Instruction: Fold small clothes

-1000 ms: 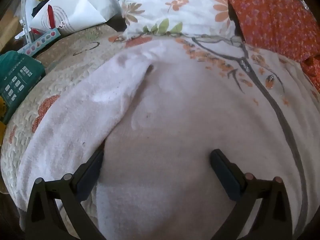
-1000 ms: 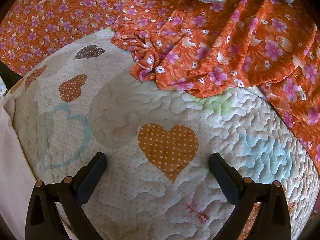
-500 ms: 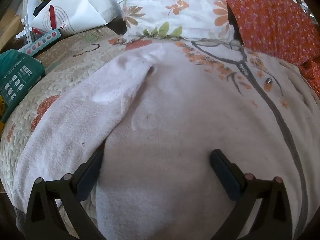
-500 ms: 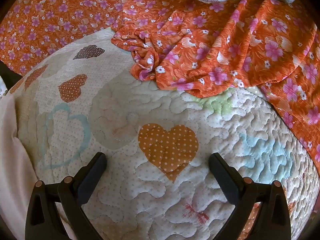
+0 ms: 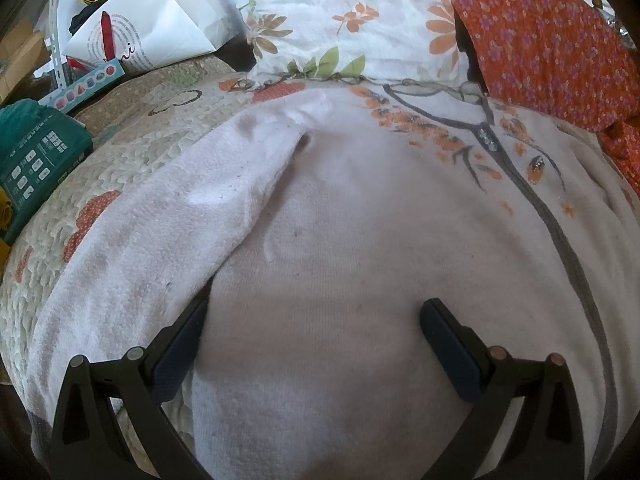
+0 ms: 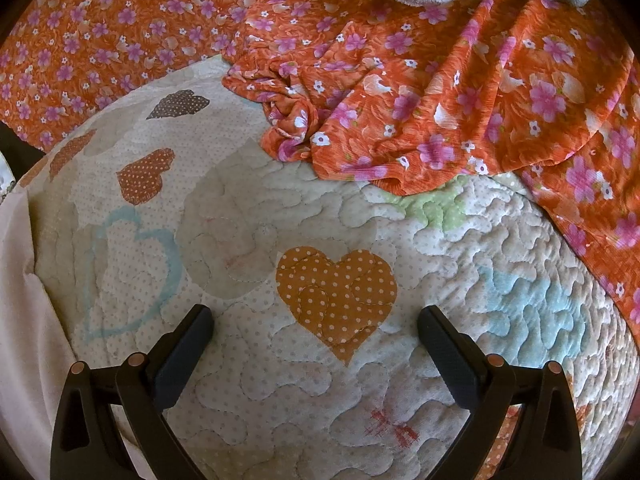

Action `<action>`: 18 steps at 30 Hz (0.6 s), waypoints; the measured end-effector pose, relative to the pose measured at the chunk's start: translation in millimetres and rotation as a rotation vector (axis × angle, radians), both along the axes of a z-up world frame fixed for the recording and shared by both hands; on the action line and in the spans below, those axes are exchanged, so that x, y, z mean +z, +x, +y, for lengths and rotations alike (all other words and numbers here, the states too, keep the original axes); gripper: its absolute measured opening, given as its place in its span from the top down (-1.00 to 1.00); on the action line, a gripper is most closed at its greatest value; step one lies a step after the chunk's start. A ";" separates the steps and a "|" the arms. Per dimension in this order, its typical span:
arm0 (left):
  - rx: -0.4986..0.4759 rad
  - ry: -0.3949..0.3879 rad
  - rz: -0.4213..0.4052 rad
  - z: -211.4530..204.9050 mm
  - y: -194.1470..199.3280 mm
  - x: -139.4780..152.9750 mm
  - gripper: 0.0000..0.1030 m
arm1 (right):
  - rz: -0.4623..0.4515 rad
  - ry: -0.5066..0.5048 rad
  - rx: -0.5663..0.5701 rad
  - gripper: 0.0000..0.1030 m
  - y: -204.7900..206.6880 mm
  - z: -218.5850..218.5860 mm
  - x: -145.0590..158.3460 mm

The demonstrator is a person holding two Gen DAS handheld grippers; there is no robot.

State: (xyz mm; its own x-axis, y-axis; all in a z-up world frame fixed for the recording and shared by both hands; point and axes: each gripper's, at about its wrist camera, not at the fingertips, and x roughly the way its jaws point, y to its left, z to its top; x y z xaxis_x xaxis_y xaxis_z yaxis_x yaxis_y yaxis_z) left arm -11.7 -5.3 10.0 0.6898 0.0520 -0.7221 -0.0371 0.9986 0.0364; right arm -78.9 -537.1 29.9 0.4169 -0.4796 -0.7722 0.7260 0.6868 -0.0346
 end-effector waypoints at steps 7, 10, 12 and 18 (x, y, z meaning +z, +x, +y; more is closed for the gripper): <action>-0.001 -0.012 0.000 2.8 -0.4 1.3 -1.00 | 0.000 0.000 0.000 -1.00 2.8 3.4 -4.2; 0.000 -0.011 0.002 4.9 -1.4 0.7 -1.00 | 0.000 0.000 0.000 -1.00 2.7 3.4 -4.2; -0.002 -0.016 0.002 5.7 -0.7 1.6 -1.00 | 0.000 0.000 0.000 -1.00 2.6 3.4 -4.2; 0.000 -0.010 -0.001 4.6 0.1 1.6 -1.00 | 0.000 0.000 0.000 -1.00 2.3 3.2 -3.8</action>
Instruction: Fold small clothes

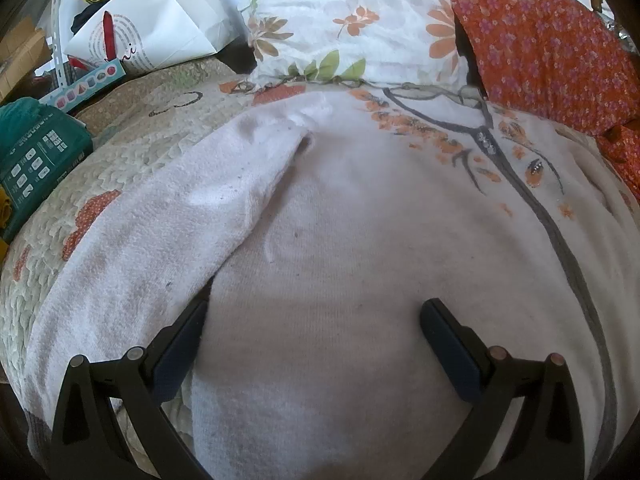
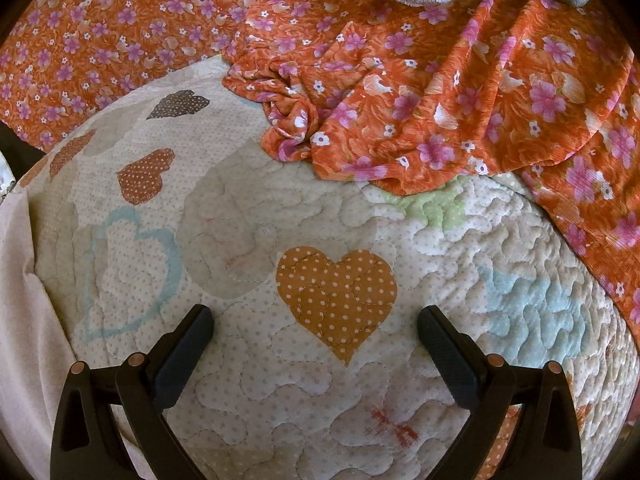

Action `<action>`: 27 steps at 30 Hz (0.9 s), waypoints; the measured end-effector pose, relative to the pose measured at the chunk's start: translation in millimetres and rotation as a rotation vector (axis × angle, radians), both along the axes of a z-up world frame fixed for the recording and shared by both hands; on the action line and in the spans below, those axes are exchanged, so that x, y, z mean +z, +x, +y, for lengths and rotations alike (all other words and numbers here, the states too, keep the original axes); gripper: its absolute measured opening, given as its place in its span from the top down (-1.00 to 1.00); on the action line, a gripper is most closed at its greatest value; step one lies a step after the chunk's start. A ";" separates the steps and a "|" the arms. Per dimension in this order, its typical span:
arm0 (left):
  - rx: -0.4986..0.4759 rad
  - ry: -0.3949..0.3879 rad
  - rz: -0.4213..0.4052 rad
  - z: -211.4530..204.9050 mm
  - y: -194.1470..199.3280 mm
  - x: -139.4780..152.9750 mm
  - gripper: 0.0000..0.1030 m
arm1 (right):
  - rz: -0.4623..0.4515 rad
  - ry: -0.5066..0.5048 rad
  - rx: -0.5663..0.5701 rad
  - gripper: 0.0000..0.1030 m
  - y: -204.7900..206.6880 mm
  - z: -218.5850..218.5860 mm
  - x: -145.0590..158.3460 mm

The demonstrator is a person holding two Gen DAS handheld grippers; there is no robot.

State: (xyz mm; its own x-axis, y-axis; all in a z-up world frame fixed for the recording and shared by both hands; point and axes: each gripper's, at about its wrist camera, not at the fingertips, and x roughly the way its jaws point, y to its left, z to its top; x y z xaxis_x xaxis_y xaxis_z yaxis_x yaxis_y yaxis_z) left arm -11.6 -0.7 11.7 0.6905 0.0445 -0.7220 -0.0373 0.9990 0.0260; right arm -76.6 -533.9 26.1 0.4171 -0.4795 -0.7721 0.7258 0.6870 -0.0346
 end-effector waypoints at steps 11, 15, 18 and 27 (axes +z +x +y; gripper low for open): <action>0.001 0.006 0.001 -0.5 -0.3 -2.9 -1.00 | 0.000 0.000 0.000 -1.00 -0.1 0.0 0.0; 0.002 0.010 -0.001 0.2 0.4 -3.0 -1.00 | 0.000 0.000 0.000 -1.00 0.3 0.1 -0.3; 0.000 0.008 -0.001 0.2 -1.1 -4.8 -1.00 | 0.000 0.000 0.000 -1.00 0.3 0.1 -0.3; 0.001 0.009 -0.003 0.2 -0.9 -5.5 -1.00 | 0.000 0.001 0.000 -1.00 -0.1 -0.1 0.0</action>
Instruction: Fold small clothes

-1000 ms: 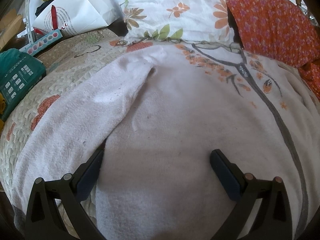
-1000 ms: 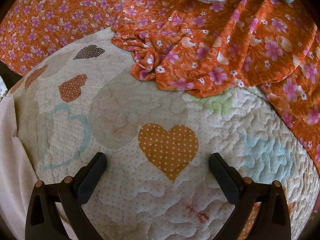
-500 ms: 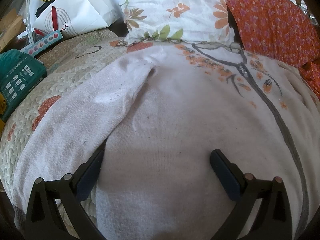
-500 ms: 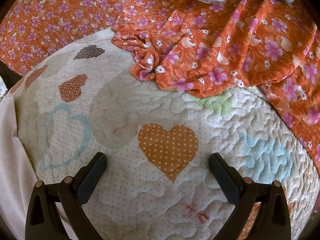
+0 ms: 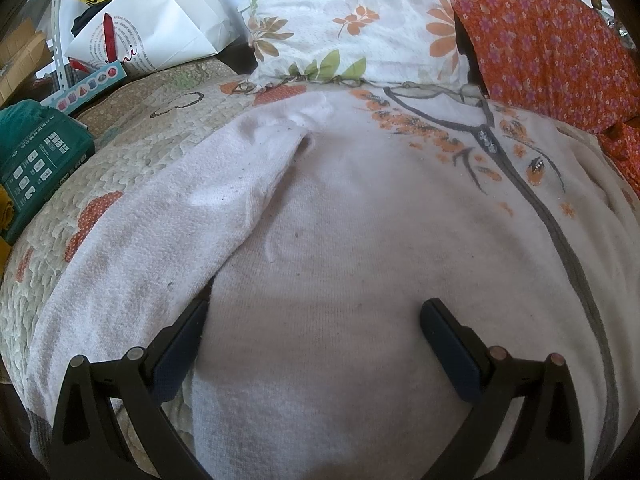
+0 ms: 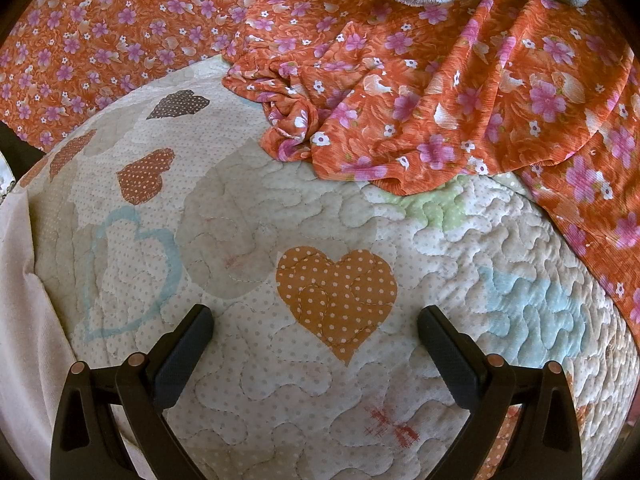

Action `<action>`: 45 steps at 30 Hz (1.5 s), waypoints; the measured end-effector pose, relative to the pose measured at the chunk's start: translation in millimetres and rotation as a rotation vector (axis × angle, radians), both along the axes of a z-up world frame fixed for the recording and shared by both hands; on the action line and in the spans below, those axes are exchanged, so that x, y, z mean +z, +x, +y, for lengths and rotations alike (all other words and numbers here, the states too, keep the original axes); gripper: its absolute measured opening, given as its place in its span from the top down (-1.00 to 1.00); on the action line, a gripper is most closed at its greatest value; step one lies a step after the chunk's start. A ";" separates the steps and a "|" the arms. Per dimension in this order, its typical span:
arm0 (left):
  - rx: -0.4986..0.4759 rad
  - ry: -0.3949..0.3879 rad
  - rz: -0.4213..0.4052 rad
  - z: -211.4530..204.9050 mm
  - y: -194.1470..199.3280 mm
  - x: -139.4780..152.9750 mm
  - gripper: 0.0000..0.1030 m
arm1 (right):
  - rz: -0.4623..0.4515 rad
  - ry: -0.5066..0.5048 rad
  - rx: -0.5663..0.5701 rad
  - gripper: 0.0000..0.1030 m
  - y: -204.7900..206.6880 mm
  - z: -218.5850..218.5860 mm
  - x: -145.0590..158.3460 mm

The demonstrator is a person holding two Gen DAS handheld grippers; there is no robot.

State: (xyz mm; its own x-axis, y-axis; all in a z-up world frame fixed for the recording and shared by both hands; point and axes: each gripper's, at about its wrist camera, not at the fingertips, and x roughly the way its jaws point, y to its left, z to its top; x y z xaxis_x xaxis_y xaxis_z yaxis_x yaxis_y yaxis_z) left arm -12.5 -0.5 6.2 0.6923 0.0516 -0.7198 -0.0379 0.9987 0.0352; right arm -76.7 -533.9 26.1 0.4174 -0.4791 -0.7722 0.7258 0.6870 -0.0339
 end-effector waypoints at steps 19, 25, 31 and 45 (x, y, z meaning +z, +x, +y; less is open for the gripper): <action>-0.001 0.003 -0.004 0.2 -1.5 -1.5 -1.00 | 0.002 -0.005 -0.015 -1.00 2.4 1.0 -2.4; 0.000 0.005 -0.005 0.5 -1.8 -1.6 -1.00 | -0.001 0.008 -0.009 -1.00 6.8 -1.7 -0.8; 0.002 0.011 -0.008 4.6 0.1 -1.2 -1.00 | 0.012 0.046 -0.011 -1.00 9.9 -6.0 -0.2; 0.003 0.020 -0.024 2.9 -1.7 -4.4 -1.00 | 0.021 0.117 0.167 -0.92 -10.1 25.6 14.2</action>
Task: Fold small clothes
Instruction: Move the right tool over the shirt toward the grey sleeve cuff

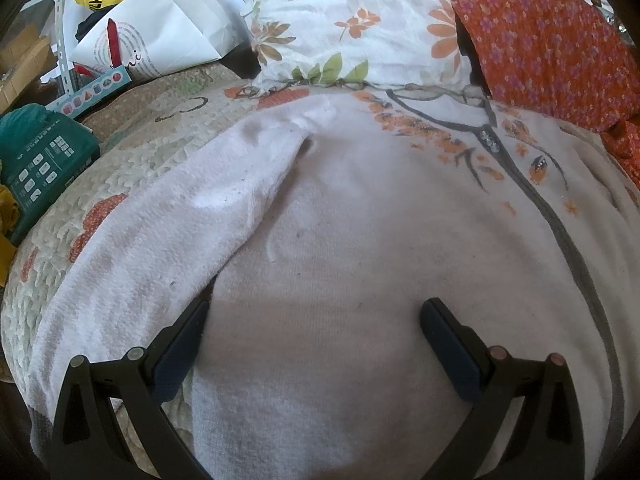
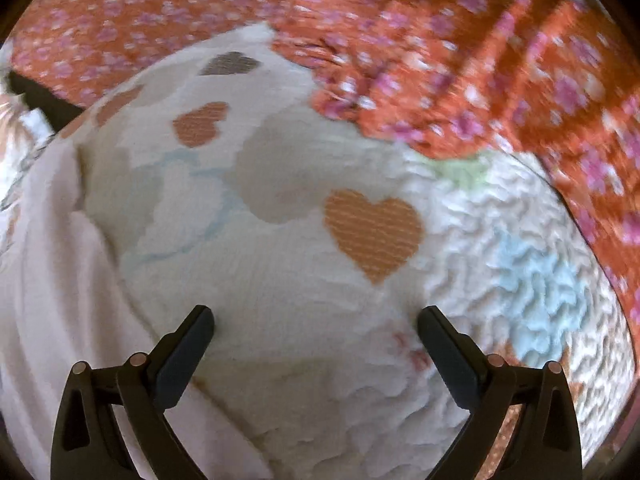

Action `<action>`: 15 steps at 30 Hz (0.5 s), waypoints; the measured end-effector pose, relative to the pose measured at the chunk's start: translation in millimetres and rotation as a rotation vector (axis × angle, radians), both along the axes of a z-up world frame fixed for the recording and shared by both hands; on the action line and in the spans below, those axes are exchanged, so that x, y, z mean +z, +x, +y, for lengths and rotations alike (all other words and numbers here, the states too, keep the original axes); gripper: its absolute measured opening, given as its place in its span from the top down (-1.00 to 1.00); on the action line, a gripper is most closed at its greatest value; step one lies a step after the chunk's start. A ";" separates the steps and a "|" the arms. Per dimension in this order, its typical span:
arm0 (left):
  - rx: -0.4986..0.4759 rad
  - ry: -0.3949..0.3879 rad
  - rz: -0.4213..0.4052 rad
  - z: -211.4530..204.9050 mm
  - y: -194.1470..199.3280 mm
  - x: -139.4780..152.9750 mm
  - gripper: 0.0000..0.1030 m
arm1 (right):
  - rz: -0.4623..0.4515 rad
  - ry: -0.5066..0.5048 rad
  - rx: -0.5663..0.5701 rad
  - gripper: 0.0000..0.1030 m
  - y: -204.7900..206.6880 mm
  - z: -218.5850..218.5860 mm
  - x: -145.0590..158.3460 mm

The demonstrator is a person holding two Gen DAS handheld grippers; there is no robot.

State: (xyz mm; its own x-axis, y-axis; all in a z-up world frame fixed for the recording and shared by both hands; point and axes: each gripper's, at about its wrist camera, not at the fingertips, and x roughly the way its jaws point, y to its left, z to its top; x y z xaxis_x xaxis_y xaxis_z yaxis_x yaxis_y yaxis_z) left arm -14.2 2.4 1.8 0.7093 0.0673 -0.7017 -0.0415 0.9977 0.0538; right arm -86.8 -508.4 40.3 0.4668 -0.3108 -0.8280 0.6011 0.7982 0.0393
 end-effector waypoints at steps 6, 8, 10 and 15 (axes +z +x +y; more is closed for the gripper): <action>-0.007 -0.020 -0.015 1.4 -4.7 -2.3 -1.00 | -0.032 0.327 0.231 -0.60 5.5 7.1 3.8; -0.008 -0.020 -0.014 1.2 -4.3 -2.5 -1.00 | 0.041 0.244 0.288 -0.57 -2.0 24.6 -1.0; -0.008 -0.022 -0.016 0.9 -4.7 -2.2 -1.00 | 0.082 0.154 0.329 -0.50 -13.2 40.7 -2.9; -0.009 -0.022 -0.019 0.0 -5.4 -3.2 -1.00 | 0.123 0.012 0.389 0.21 -35.5 73.5 -5.0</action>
State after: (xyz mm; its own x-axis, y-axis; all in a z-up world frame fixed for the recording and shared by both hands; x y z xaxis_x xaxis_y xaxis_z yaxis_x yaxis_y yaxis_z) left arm -19.7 2.4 -1.4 0.7229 0.0458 -0.6894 -0.0337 0.9990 0.0310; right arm -122.3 -434.9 35.3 0.4449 -0.1201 -0.8875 0.2552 0.9669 -0.0029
